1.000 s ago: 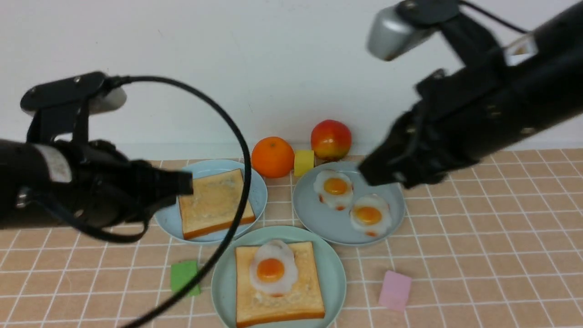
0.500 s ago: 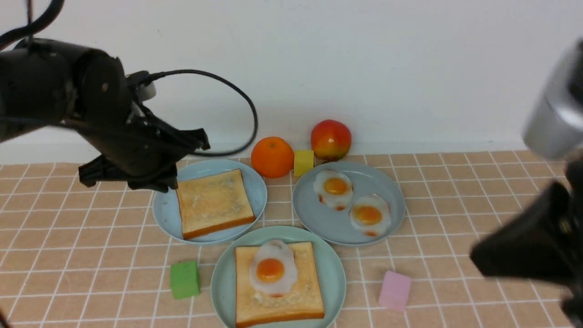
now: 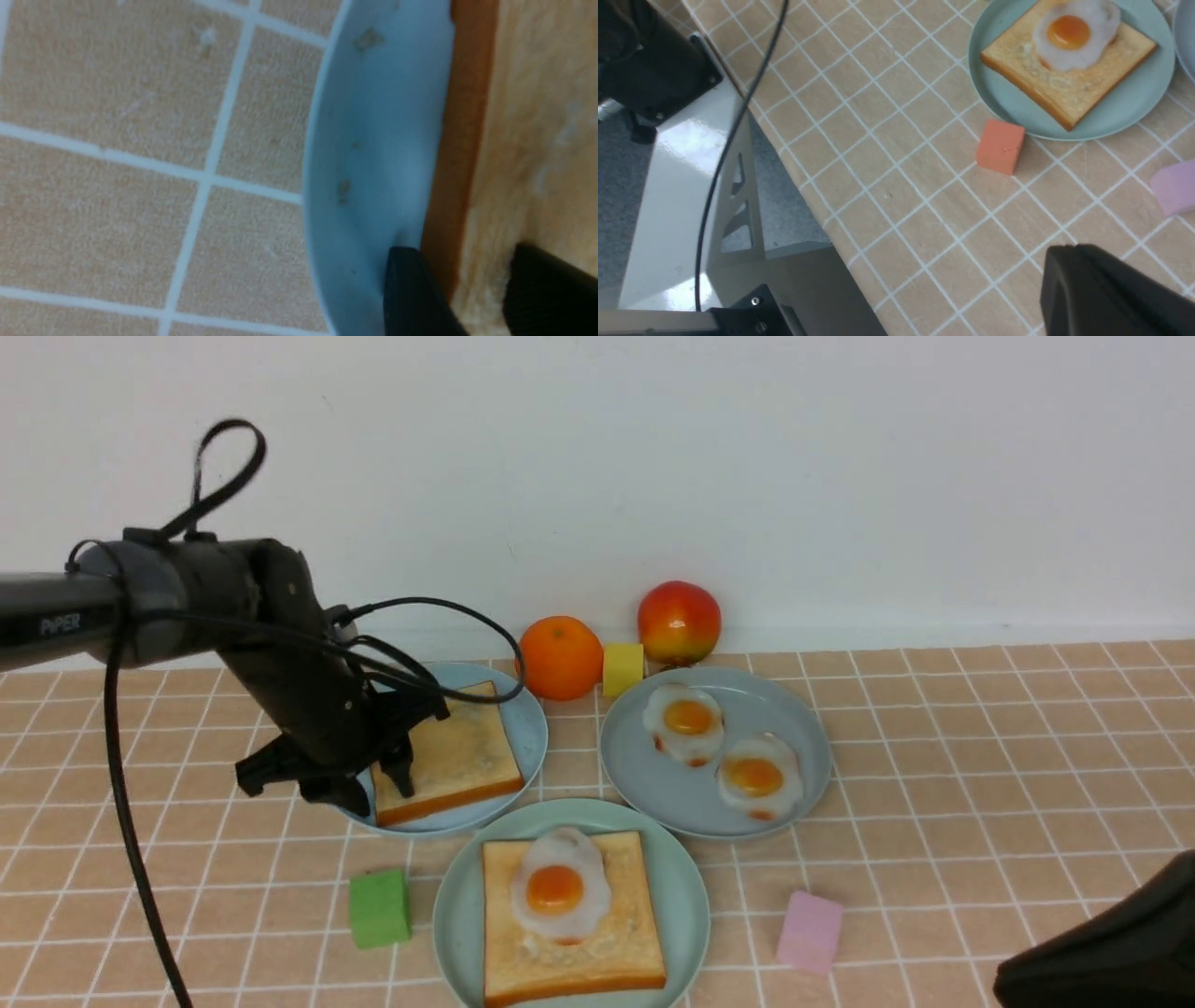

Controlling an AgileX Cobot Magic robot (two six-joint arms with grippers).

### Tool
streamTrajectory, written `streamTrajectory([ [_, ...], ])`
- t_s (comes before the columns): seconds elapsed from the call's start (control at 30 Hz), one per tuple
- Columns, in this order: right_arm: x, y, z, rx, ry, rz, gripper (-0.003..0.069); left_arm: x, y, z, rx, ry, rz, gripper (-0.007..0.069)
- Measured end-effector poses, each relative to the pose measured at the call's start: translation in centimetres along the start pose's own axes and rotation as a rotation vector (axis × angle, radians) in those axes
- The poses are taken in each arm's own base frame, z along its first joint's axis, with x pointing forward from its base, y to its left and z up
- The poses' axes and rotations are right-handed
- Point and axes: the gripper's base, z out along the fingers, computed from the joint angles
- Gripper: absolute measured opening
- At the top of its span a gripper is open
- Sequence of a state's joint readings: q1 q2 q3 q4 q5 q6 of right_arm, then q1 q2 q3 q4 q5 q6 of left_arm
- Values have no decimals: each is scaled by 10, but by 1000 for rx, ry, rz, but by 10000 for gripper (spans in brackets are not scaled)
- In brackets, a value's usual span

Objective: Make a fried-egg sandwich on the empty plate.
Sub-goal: Use the left arm to grab a slice of bread, then use the left arm to place a slice of bread on the fried egg in the middle

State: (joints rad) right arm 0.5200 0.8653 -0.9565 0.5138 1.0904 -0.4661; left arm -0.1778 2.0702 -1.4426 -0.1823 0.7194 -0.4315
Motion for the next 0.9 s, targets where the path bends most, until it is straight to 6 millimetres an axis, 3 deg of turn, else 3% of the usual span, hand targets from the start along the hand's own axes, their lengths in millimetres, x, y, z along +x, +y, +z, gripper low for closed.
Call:
streamTrajectory([
  [0.1, -1, 1, 0, -11, -6, 7, -6, 0, 0, 0, 3, 0, 4, 245],
  [0.23, -1, 2, 0, -19, -9, 11, -3, -1, -1, -4, 7, -6, 32, 137],
  [0.3, -1, 2, 0, -21, -10, 12, -2, -1, -1, -13, -5, -13, 60, 46],
  [0.37, -1, 2, 0, -25, -11, 14, 0, -1, -1, -26, -15, -27, 95, 6],
  [0.53, -2, 3, 0, -37, -17, 21, 0, 1, -11, -101, 56, -168, 153, 4],
  [0.57, -2, 3, 0, -37, -17, 21, 0, 2, -12, -108, 68, -182, 153, 4],
  [0.6, -1, 3, 0, -37, -15, 21, 0, 10, -17, -139, 132, -232, 160, 4],
  [0.63, -1, 3, 0, -37, -15, 21, 0, 11, -18, -142, 139, -235, 161, 4],
  [0.67, -1, 3, 0, -37, -15, 21, 0, 23, -21, -159, 184, -260, 183, 4],
  [0.73, -1, 3, 0, -38, -16, 21, 0, 46, -28, -174, 249, -272, 227, 4],
  [0.8, -1, 3, 0, -39, -16, 22, 2, 64, -34, -175, 287, -262, 248, 4],
  [0.9, -2, 3, 0, -38, -18, 23, 4, 99, -38, -150, 306, -179, 268, 4],
])
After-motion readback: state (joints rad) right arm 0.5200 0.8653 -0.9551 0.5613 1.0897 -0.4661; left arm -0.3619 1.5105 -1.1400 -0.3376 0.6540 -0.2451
